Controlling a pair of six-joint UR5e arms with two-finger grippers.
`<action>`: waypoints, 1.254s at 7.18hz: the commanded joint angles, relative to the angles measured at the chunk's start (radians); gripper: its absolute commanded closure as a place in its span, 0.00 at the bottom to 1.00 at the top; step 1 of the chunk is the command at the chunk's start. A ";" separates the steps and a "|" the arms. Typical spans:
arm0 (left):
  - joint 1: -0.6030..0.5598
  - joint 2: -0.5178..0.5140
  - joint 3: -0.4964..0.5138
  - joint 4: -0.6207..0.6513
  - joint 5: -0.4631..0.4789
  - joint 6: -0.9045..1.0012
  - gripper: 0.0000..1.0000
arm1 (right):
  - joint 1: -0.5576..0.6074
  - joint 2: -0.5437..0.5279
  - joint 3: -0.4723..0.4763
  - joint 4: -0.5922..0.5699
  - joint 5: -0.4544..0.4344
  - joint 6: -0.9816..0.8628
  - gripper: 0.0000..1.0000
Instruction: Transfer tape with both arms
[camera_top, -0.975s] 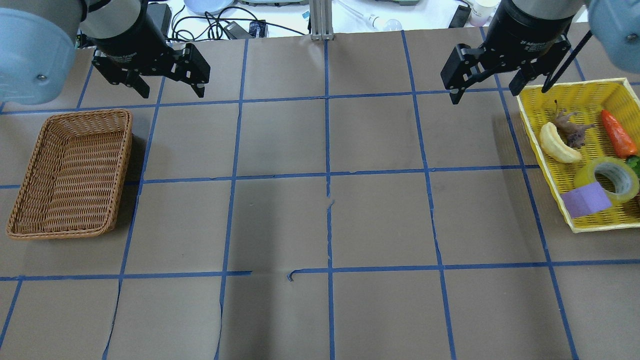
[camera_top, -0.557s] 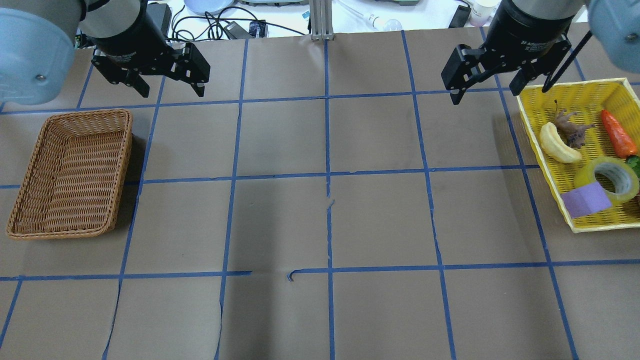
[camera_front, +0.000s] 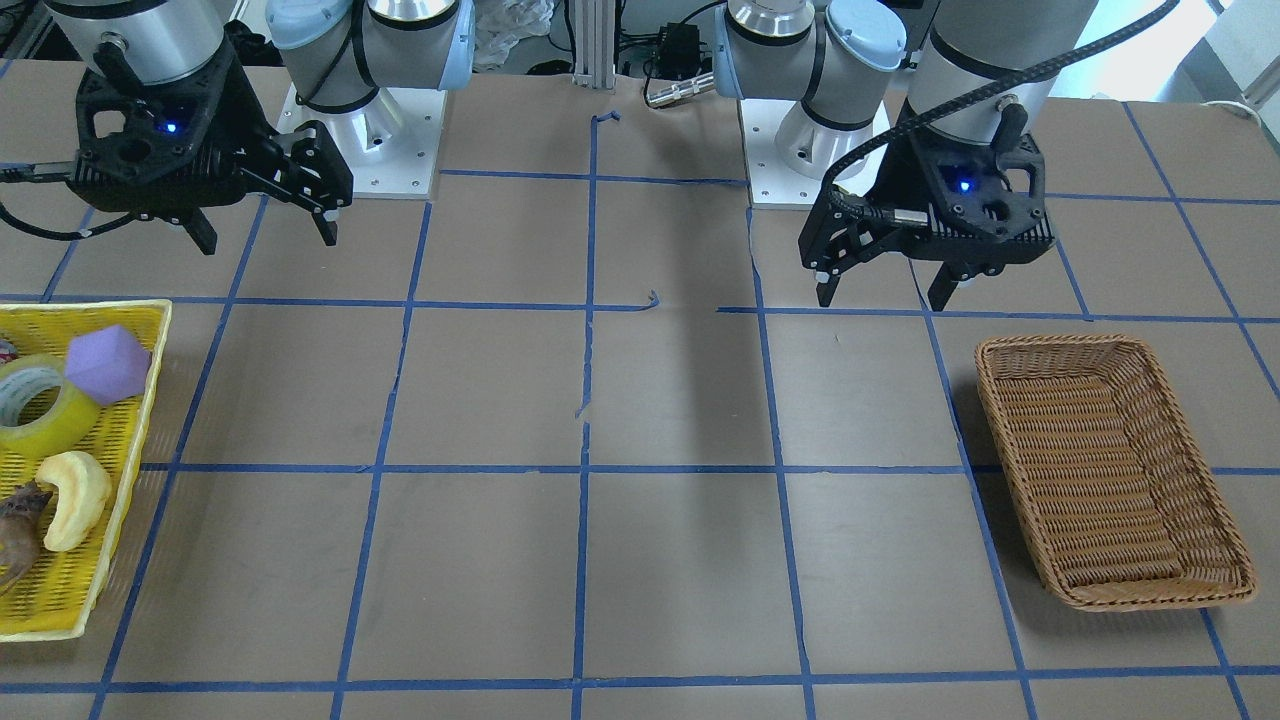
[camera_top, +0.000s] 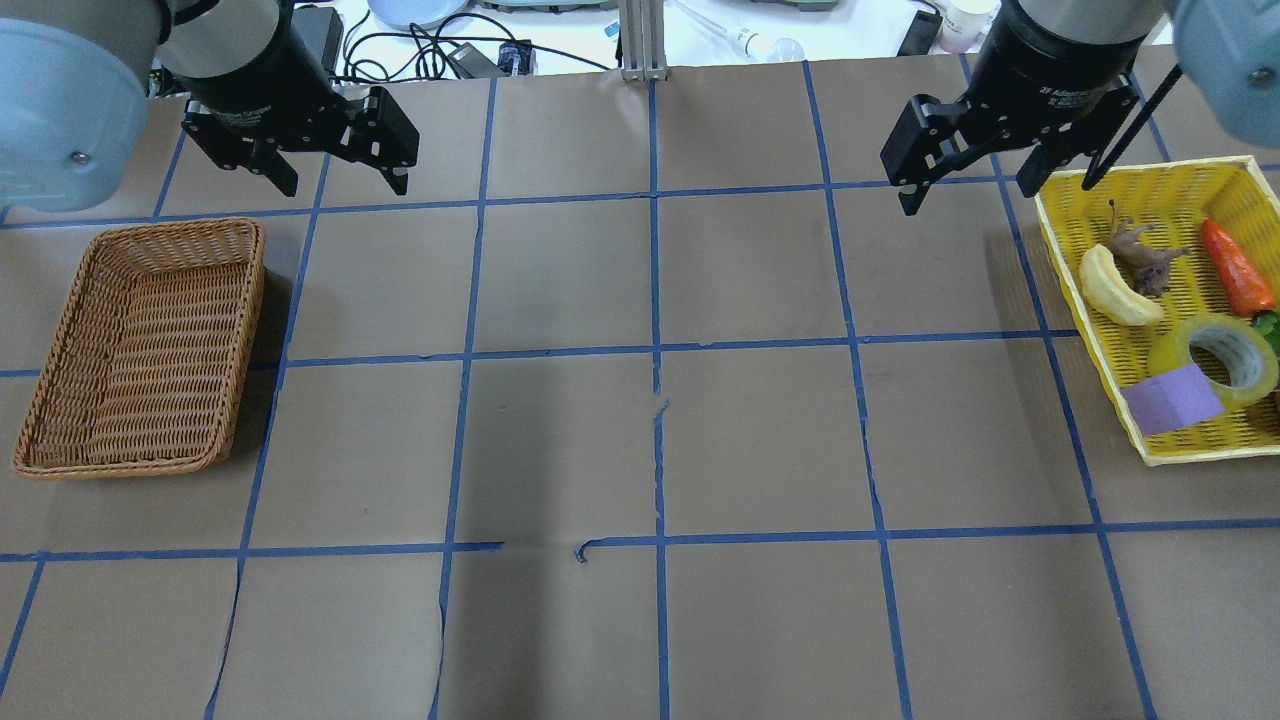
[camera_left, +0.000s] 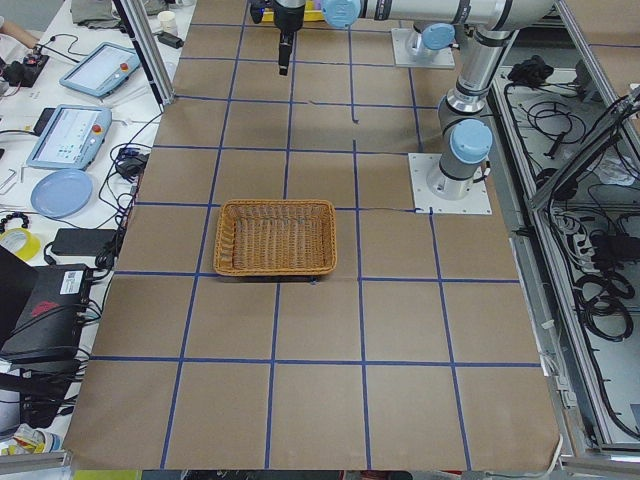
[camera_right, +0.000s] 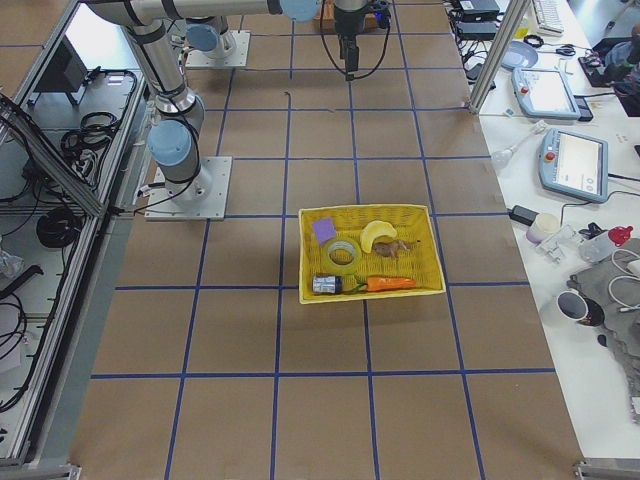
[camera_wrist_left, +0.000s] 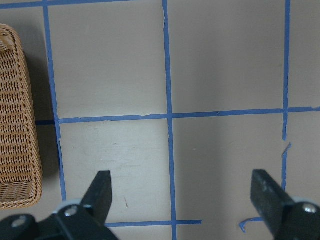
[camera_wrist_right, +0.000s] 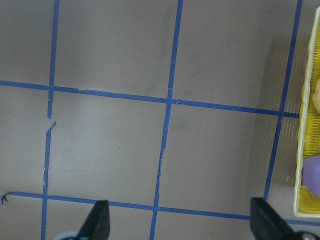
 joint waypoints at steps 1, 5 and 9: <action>-0.002 0.001 -0.002 0.000 -0.002 0.000 0.00 | -0.003 0.002 0.001 0.001 -0.003 -0.014 0.00; 0.001 0.001 -0.003 0.000 -0.003 -0.001 0.00 | -0.003 0.002 0.001 0.001 -0.003 -0.028 0.00; -0.004 0.002 -0.003 0.000 0.000 -0.001 0.00 | -0.003 0.002 0.001 0.009 -0.001 -0.031 0.00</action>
